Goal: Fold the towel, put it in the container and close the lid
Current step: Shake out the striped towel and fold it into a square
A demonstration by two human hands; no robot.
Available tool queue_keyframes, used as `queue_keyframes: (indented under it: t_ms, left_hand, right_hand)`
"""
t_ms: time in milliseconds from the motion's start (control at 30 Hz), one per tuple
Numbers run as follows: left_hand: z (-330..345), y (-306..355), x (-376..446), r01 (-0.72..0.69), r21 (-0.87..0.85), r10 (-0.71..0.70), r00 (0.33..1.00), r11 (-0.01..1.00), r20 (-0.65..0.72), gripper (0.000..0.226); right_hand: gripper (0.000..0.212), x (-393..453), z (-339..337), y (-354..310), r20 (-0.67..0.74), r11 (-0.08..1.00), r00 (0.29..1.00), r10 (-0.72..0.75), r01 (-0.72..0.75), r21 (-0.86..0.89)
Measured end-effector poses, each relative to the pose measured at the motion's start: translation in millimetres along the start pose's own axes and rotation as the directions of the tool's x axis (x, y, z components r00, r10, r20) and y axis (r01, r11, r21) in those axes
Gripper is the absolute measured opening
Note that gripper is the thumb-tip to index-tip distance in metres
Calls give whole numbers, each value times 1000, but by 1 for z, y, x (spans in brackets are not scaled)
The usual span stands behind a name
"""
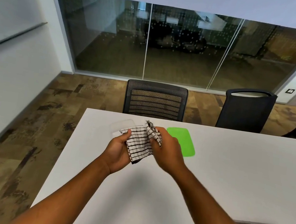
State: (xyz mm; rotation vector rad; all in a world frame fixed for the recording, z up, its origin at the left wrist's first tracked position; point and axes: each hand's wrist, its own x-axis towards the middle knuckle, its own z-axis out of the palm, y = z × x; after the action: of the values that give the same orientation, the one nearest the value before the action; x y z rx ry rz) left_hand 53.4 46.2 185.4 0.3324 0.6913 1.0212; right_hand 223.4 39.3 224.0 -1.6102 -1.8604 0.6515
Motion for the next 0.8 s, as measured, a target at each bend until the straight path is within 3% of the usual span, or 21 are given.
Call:
queue_keyframes:
  t_ms: [167,300,400,500,600,667,733,800]
  left_hand:
    - [7,-6,3,-48,25,50,995,999,-85,47]
    - [4,-10,2,-75,4,75,994,997,-80,50]
    - [3,-7,-4,-113,-8,112,993,994,-27,54]
    - [2,-11,-6,-175,160,180,984,972,-17,42]
    - [-1,-12,-3,-201,286,237,967,937,-95,28]
    - [-7,-9,-2,-207,313,253,961,927,-112,26]
    - [-11,-5,-3,-217,391,269,959,894,-83,30]
    - [-12,-3,-6,-226,479,270,963,848,-24,32]
  right_hand:
    - [52,-21,30,-17,30,973,996,-86,91,-214]
    - [55,-22,38,-16,-9,970,996,-90,85,-226]
    - [62,-26,44,-13,89,953,993,-79,101,-285]
    - [71,-32,54,-13,215,956,972,-96,150,-253]
    - [79,-34,53,-8,335,967,933,-130,194,-165]
    - [67,-30,43,-2,237,987,961,-139,155,-49]
    - [49,-18,29,7,6,986,990,-144,143,83]
    - [45,-2,14,16,-122,976,971,-205,212,51]
